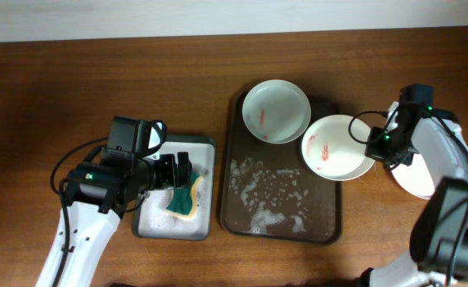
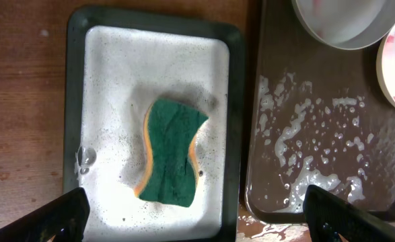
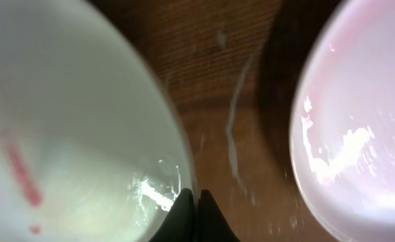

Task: Clean dirty plates on tray and stack at the side
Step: 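Slide the right-rear plate forward on the tray with the right gripper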

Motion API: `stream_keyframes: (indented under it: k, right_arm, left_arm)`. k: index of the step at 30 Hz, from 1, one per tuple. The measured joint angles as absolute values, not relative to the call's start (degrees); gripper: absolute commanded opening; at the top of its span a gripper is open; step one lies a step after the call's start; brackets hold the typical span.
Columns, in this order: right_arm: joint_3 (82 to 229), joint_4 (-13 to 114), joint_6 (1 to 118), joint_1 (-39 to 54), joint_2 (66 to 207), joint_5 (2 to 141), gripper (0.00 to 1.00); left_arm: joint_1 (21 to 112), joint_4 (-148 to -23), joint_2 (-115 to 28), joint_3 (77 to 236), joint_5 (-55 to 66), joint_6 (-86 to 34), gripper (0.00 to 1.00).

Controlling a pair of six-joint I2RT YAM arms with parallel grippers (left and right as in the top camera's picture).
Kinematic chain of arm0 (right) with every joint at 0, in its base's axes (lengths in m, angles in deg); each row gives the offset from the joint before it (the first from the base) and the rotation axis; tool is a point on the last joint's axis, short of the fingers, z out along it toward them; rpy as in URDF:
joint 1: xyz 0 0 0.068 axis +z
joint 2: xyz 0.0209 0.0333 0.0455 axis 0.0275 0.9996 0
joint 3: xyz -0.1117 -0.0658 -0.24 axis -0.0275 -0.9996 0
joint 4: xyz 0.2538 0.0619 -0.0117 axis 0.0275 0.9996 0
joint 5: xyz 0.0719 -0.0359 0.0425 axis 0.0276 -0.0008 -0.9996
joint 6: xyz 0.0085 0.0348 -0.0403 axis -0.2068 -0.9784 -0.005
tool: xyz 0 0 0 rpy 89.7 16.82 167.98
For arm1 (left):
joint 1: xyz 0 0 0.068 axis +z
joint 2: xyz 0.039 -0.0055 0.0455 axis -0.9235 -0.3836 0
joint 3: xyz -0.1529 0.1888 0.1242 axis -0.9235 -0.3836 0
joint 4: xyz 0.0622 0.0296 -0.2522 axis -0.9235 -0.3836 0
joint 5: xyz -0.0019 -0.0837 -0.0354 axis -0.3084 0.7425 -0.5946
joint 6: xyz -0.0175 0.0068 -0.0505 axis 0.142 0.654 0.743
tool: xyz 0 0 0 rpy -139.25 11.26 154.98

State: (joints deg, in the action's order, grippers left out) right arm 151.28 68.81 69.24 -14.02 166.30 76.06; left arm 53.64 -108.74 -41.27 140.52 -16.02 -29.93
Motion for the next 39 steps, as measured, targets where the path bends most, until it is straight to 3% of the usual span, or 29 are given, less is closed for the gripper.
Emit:
stream_keyframes:
  k: [5, 7, 13, 14, 15, 21, 28, 29, 35, 39]
  right_arm:
    - [152.6, 79.1, 68.5, -11.3, 148.8, 74.7, 0.04]
    - [152.7, 83.9, 68.0, -4.0, 146.1, 72.4, 0.04]
    - [134.6, 68.4, 54.4, 12.5, 148.3, 71.3, 0.06]
    - [131.1, 63.4, 52.1, 12.9, 148.7, 71.1, 0.37]
    - [129.2, 61.9, 50.5, 12.9, 148.9, 71.1, 0.38]
    - [140.2, 68.9, 64.5, 12.9, 146.0, 70.9, 0.41]
    - [137.6, 68.5, 69.0, 12.9, 150.2, 71.4, 0.4]
    - [137.6, 68.5, 69.1, 12.9, 150.3, 71.4, 0.4]
    - [137.6, 68.7, 69.2, 12.9, 150.3, 71.4, 0.4]
    - [137.6, 68.8, 69.2, 12.9, 150.3, 71.4, 0.4]
  left_arm:
    - [53.6, -108.8, -41.3, 140.5, -16.0, -29.9, 1.0]
    - [53.7, -108.8, -41.3, 140.5, -16.0, -29.9, 1.0]
    - [53.6, -108.7, -41.3, 140.6, -16.0, -29.9, 1.0]
    - [53.7, -108.8, -41.3, 140.6, -16.0, -29.9, 1.0]
    - [53.6, -108.8, -41.3, 140.6, -16.0, -29.9, 1.0]
    - [53.6, -108.8, -41.3, 140.6, -16.0, -29.9, 0.99]
    - [52.0, -105.0, -45.2, 135.5, -17.9, -30.0, 0.84]
    - [51.4, -103.8, -47.1, 134.0, -19.5, -29.6, 0.77]
    - [50.8, -93.1, -64.7, 128.0, -19.4, -27.0, 0.0]
    - [50.7, -89.9, -67.9, 128.3, -17.9, -27.9, 0.0]
